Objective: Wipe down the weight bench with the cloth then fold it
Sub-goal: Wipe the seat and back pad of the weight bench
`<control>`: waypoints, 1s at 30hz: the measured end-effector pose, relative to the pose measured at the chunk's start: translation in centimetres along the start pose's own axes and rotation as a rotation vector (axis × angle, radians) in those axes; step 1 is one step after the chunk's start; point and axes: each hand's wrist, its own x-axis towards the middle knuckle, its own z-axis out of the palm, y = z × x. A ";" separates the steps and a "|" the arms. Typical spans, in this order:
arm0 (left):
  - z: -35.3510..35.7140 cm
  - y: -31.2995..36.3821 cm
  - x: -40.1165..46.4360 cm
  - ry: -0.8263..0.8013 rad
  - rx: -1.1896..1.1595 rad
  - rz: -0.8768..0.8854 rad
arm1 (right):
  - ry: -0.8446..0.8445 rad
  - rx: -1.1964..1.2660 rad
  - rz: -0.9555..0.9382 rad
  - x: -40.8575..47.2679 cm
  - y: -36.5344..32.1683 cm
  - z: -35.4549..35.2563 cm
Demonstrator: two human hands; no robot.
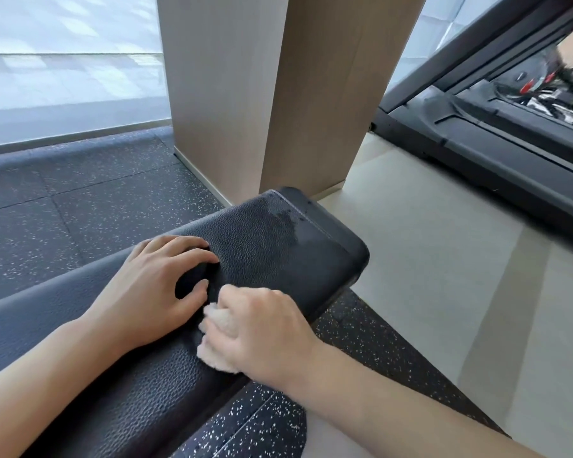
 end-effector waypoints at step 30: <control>-3.1 -1.7 -1.5 -0.014 -0.004 -0.064 | 0.065 -0.147 0.249 9.0 9.6 -2.2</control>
